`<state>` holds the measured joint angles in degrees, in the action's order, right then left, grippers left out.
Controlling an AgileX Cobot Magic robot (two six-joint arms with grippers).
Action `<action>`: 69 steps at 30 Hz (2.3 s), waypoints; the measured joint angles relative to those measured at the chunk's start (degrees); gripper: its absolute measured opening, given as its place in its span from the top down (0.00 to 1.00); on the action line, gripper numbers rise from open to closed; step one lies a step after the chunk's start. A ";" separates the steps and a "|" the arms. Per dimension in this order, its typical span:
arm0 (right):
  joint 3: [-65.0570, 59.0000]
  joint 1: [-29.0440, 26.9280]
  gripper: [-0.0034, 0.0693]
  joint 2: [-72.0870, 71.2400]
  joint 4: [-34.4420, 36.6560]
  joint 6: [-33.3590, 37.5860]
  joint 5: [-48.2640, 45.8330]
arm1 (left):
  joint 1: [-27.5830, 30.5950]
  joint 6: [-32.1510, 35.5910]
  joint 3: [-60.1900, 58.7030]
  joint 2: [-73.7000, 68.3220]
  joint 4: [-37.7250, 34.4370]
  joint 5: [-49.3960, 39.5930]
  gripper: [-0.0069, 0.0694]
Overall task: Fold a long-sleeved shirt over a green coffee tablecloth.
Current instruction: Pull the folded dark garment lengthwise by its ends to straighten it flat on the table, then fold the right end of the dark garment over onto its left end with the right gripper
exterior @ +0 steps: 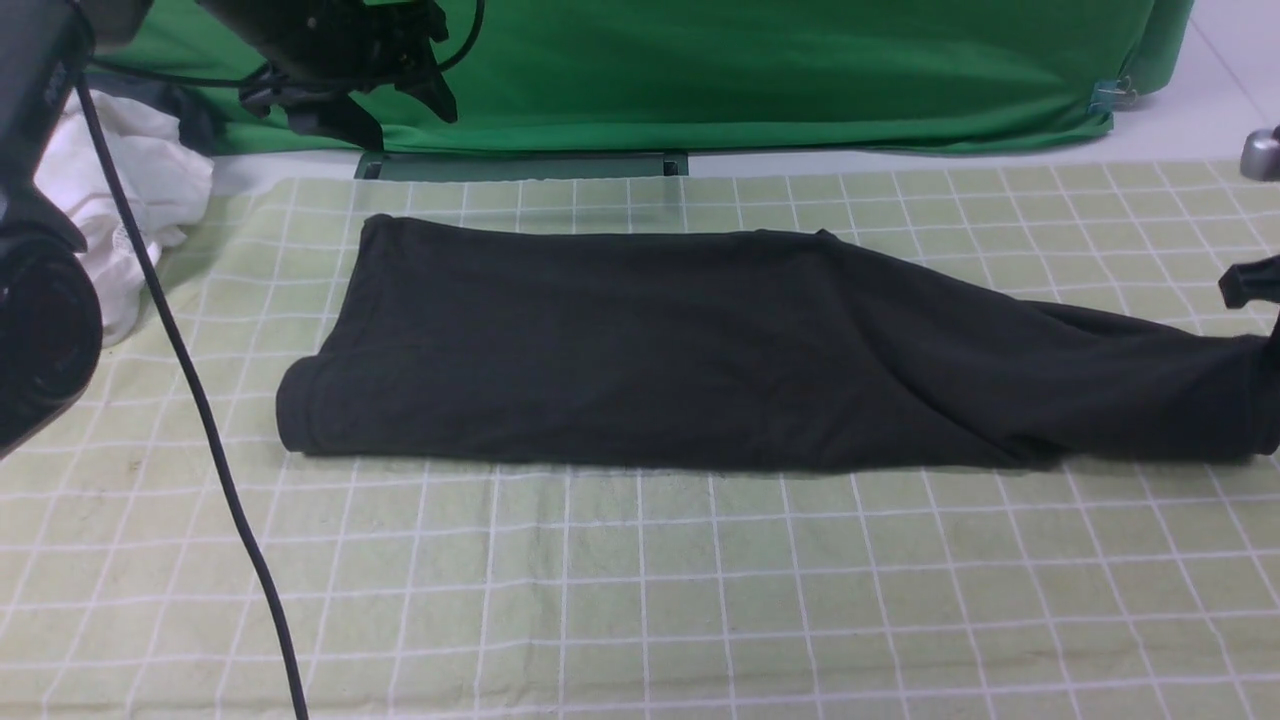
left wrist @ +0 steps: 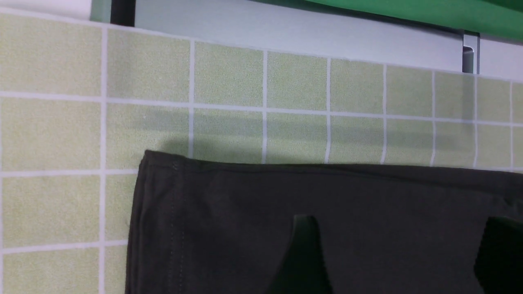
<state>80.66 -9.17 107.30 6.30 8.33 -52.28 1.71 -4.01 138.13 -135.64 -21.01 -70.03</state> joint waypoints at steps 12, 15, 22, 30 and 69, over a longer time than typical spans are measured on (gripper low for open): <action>7.50 -0.99 0.95 1.76 -3.13 1.17 -1.07 | 0.00 0.00 0.00 -0.05 0.00 0.05 0.22; 8.26 -1.31 0.95 4.51 -5.30 1.17 -0.62 | 0.00 0.14 0.00 -0.05 0.06 0.05 0.22; 8.51 -1.42 0.66 10.12 -8.60 1.17 3.80 | 0.00 1.25 0.00 -0.05 0.19 0.05 0.22; 20.76 -1.99 0.26 9.40 -6.71 -2.32 -11.70 | 0.00 1.42 0.00 -0.06 0.19 0.05 0.22; 24.73 -4.81 0.89 11.15 -9.60 -1.06 -17.40 | 0.33 6.58 -24.57 16.79 -1.95 0.42 0.41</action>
<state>105.39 -13.98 118.44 -3.31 7.27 -69.68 2.05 2.57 113.55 -118.85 -22.96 -69.61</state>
